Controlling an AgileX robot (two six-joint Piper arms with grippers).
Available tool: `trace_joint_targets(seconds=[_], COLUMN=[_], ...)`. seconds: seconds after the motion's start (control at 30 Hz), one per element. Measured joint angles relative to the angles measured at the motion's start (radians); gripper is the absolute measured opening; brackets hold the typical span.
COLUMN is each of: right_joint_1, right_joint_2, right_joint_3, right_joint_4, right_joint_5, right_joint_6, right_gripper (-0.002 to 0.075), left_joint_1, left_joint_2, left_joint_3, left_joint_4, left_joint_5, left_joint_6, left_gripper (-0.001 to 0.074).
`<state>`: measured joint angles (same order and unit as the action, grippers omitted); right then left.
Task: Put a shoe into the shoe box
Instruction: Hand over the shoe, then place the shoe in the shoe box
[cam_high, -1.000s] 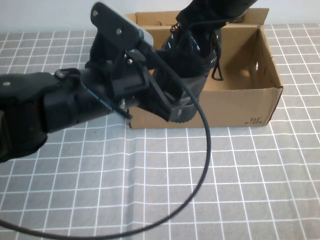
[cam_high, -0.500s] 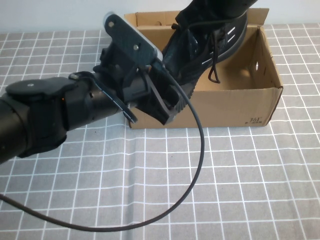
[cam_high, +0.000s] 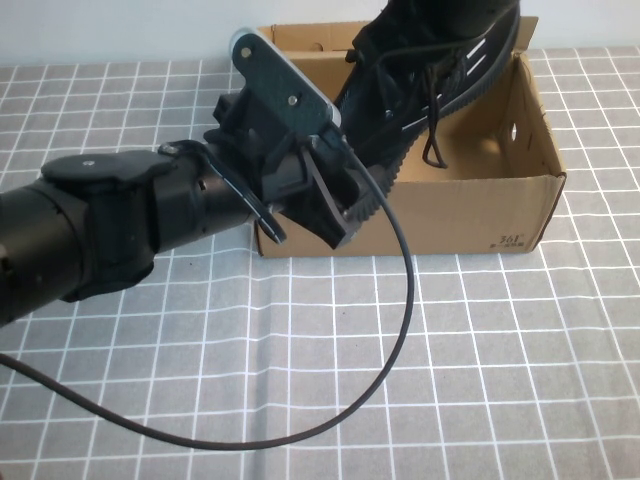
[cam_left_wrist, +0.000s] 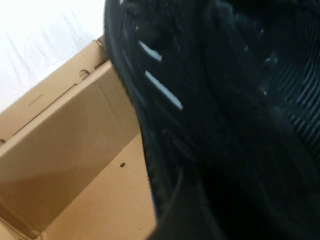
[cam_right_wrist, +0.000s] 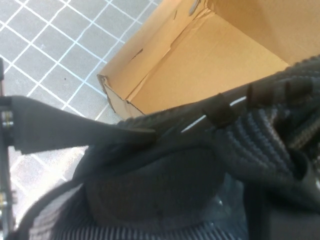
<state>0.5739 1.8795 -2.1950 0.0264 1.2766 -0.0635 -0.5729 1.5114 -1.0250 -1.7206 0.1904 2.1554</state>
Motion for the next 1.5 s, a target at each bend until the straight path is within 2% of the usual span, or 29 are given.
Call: trace_joint_targets(seconds=[0.1, 0.23, 0.93, 1.03, 1.23, 1.5], right_joint_1=[0.0, 0.0, -0.008, -0.008, -0.009, -0.01], right_joint_2=[0.0, 0.0, 0.018, 0.018, 0.018, 0.018], right_joint_3=[0.0, 0.0, 0.0, 0.0, 0.0, 0.0], right_joint_4=[0.006, 0.024, 0.078, 0.095, 0.156, 0.163], right_joint_5=[0.0, 0.0, 0.006, 0.006, 0.006, 0.0], right_joint_6=[-0.01, -0.018, -0.081, -0.093, -0.123, -0.129], right_gripper=[0.0001, 0.0001, 0.0001, 0.0001, 0.0001, 0.0001], left_joint_1=[-0.001, -0.001, -0.002, -0.002, -0.002, -0.002], left_joint_2=[0.0, 0.009, 0.053, 0.053, 0.055, 0.055], left_joint_3=[0.0, -0.002, -0.016, -0.016, -0.016, -0.016], left_joint_4=[0.0, -0.002, -0.009, -0.009, -0.011, -0.011], left_joint_5=[-0.008, -0.013, -0.054, -0.063, -0.076, -0.094], left_joint_6=[0.024, 0.052, 0.077, 0.077, 0.077, 0.089], left_gripper=[0.045, 0.0414, 0.0394, 0.034, 0.0185, 0.0117])
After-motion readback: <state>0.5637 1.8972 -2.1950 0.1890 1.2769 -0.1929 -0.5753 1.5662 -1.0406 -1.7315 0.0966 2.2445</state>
